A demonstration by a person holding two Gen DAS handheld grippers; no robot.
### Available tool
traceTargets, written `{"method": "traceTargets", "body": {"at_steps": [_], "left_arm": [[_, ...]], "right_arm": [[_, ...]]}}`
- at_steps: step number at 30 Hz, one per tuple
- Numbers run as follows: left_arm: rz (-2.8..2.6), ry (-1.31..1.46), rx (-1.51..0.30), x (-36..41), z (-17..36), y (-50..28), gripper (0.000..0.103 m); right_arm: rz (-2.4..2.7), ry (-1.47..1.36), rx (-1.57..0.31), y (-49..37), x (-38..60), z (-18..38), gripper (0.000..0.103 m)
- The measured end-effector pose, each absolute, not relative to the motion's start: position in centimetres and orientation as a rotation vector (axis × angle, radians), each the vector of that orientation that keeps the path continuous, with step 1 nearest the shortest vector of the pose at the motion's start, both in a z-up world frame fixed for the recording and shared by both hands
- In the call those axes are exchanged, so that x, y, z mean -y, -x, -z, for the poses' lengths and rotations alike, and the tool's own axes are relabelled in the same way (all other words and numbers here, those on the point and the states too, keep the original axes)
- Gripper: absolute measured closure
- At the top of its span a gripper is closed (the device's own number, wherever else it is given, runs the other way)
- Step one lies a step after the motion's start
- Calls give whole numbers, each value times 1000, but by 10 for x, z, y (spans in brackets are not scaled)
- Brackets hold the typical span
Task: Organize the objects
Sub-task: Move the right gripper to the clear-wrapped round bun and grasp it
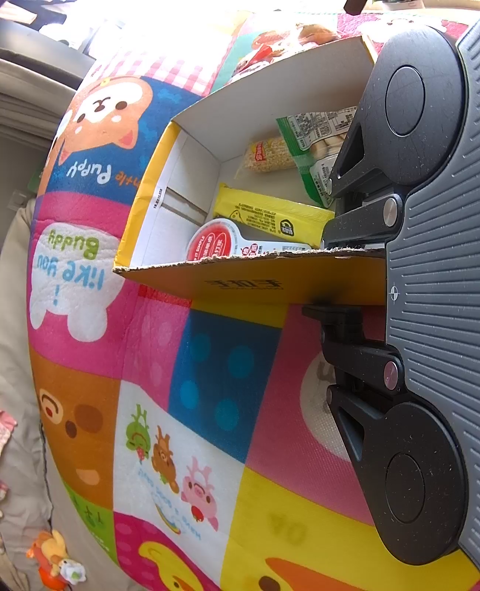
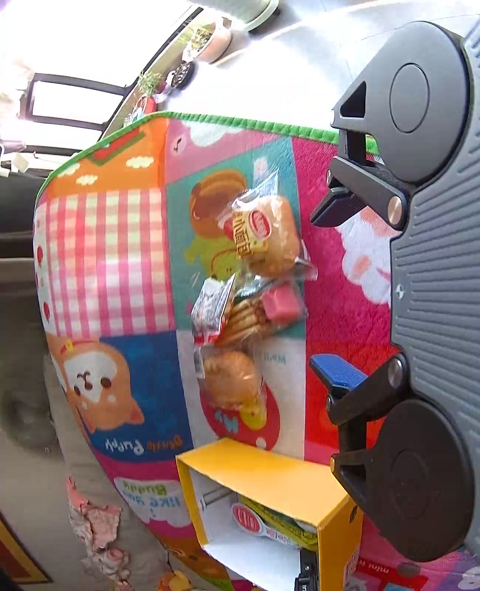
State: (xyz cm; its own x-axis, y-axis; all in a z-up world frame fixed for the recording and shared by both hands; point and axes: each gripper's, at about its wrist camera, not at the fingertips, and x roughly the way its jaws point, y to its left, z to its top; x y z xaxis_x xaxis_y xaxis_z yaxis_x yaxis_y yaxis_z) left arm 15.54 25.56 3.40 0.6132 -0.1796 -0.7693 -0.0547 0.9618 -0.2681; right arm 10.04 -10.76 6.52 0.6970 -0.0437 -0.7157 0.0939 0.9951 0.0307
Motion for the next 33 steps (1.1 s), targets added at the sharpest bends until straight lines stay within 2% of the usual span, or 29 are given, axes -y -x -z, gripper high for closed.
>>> {"method": "traceTargets", "body": {"at_steps": [6, 13, 22, 24, 26, 33], "left_arm": [[73, 277, -911, -256, -34, -155, 87], [72, 282, -910, -255, -34, -155, 87], [78, 282, -908, -257, -33, -155, 87], [77, 284, -908, -257, -34, -155, 87], [78, 285, -907, -257, -33, -155, 87], [82, 289, -904, -258, -33, -154, 86]], "right_arm": [[5, 0, -768, -113, 94, -69, 27], [-96, 17, -732, -177, 53, -67, 27], [-74, 137, -777, -242, 26, -29, 25], [-78, 138, -773, -238, 26, -30, 35], [-85, 146, -776, -230, 27, -33, 40], [-185, 111, -833, -168, 34, -40, 43]]}}
